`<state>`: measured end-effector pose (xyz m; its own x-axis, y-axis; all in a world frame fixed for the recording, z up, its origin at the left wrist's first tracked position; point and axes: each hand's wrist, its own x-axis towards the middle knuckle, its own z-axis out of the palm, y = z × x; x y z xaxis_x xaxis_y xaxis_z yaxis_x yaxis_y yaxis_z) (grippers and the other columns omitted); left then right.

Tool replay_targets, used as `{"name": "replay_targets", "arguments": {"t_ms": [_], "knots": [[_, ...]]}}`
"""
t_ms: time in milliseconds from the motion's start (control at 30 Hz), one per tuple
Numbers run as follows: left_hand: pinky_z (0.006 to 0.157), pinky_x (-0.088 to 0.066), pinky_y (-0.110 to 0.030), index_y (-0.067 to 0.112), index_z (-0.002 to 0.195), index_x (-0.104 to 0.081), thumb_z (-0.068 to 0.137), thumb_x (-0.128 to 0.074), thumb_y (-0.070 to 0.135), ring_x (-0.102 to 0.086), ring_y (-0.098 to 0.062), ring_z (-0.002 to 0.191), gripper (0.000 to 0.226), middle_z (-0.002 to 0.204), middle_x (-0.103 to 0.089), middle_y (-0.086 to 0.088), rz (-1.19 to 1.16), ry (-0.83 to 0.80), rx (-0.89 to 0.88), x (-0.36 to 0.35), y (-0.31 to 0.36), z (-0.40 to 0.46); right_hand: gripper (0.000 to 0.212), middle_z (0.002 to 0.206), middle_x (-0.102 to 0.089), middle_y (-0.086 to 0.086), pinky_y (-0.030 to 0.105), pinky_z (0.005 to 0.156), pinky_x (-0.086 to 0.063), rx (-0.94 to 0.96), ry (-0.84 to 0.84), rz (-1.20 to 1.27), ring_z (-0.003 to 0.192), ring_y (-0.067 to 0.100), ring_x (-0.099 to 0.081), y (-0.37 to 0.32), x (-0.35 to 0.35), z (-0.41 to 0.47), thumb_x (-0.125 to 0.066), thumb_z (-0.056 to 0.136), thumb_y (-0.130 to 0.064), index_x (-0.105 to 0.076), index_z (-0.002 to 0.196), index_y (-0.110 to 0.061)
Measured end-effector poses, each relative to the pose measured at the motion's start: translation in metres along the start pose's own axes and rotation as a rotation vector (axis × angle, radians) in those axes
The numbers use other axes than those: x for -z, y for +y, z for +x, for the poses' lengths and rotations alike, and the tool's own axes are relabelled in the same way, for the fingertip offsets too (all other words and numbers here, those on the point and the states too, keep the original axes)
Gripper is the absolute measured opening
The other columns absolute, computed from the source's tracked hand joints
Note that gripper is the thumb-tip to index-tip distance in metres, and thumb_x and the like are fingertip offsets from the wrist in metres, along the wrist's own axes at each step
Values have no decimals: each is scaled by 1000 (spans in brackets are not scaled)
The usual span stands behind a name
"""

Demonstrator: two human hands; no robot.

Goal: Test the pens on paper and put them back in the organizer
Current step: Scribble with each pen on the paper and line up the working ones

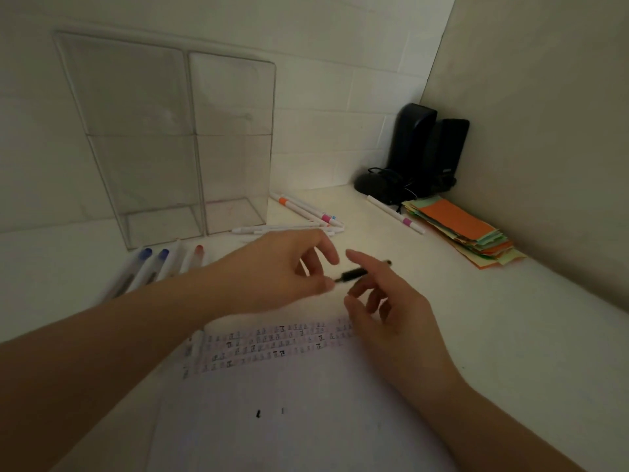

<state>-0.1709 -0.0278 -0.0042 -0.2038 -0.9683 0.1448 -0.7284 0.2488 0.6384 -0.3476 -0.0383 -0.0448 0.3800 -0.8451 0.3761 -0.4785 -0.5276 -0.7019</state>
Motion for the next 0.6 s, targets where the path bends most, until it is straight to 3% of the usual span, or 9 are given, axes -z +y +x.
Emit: {"name": "replay_targets", "arguments": {"t_ms": [67,133,200,300,367,467,600], "knots": [[57,-45,-16,38,91,-54,77,-63,41,-59,2,59,17,82,-65,13,-138,-48,-22,-4,10,-14,41,81,-53,-24,6,68,-39,79,-4,-128,81,-2,-49,-3,-2,-2,-62,84,-14,-50,107,-45],[63,-48,-15,38,91,-56,73,-62,50,-62,2,63,22,84,-68,14,-271,-68,-52,-7,13,-25,27,74,-55,-19,7,66,-38,82,-16,-123,79,0,-49,-5,-2,-4,-60,85,-13,-55,93,-38],[73,-45,-10,40,93,-56,81,-55,52,-60,4,81,18,95,-64,20,-242,36,-125,-11,5,-33,15,68,-60,-11,9,59,-39,10,-29,81,66,1,-53,-10,1,-4,-56,89,-20,-60,80,-32],[91,-33,-6,42,110,-48,85,-39,49,-45,7,107,27,107,-51,27,16,163,-275,-17,-6,-41,30,56,-59,-2,13,48,-37,-103,-72,481,49,4,-48,-18,8,-1,-50,90,-35,-64,70,-18],[91,-32,-5,42,117,-41,84,-34,52,-44,10,105,34,105,-48,31,56,129,-302,-24,-7,-43,27,54,-58,3,18,44,-37,-113,-150,618,47,11,-47,-20,9,0,-50,87,-33,-64,71,-17],[80,-42,-13,41,102,-41,84,-29,51,-53,3,92,24,90,-56,25,37,100,-311,-31,-7,-43,14,58,-62,6,20,43,-39,-125,-235,633,49,16,-50,-21,7,-2,-56,82,-30,-60,73,-20],[72,-42,-20,34,89,-35,86,-23,48,-53,-6,81,18,82,-58,17,19,87,-356,-31,-10,-45,19,59,-63,6,20,44,-39,-106,-266,669,48,15,-51,-24,4,-3,-62,82,-28,-56,66,-19]]}}
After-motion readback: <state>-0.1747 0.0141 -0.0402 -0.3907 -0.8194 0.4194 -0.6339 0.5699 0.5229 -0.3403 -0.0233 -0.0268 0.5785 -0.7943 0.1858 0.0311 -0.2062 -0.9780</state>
